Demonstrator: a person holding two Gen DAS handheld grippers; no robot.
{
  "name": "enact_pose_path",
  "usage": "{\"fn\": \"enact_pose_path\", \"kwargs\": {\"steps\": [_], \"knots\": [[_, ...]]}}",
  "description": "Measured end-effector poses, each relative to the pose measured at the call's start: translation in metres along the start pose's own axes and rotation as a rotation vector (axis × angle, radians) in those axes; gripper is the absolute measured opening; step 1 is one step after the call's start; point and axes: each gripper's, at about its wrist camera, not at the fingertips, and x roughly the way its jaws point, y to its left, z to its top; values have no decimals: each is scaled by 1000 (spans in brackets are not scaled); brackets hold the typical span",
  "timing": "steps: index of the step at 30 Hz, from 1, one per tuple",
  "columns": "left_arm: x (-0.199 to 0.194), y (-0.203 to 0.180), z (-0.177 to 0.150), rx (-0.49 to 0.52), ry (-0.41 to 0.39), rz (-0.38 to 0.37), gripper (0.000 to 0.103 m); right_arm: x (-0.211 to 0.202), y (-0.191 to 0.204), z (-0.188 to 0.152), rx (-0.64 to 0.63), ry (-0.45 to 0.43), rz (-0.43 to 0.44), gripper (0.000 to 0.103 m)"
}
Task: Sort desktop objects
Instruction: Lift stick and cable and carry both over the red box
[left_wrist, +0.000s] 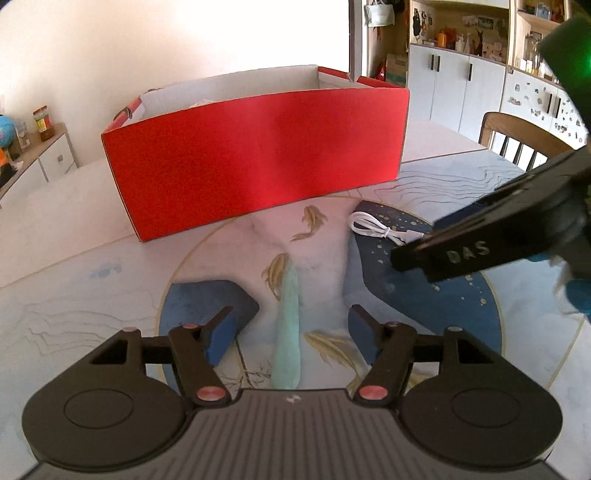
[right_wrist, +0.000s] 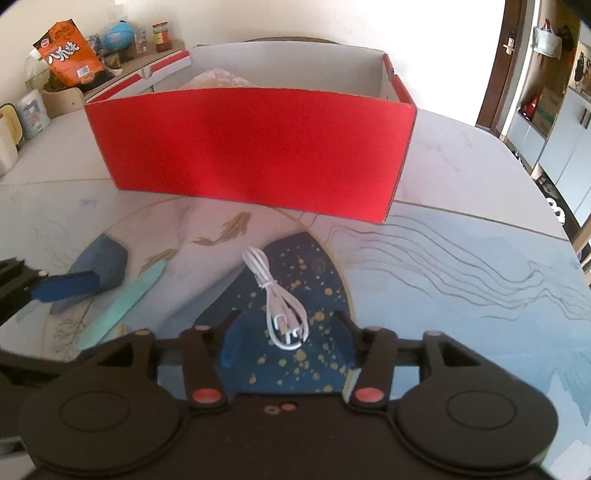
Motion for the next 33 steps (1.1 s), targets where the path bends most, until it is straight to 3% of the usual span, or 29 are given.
{"fn": "enact_pose_path", "kwargs": {"steps": [5,6,9,13,16,33], "knots": [[-1,1,-3,-20,-17,-8,64,2,2,-1,6,-24,1,54],[-1,1,-4,-18,-22,-12,60,1,2,-2,6,-27,1,53],[-4,-4,-3,9,-32,-30,27,-1,5,-4,-3,-34,6,43],[-4,-8,0,15,-23,-36,20,-3,12,-5,-19,-33,11,23],[-3,-7,2,15,-17,-37,10,-3,15,-4,-21,-31,-2,21],[-9,2,9,-41,-11,-45,10,-32,16,-2,58,-57,-7,20]]}}
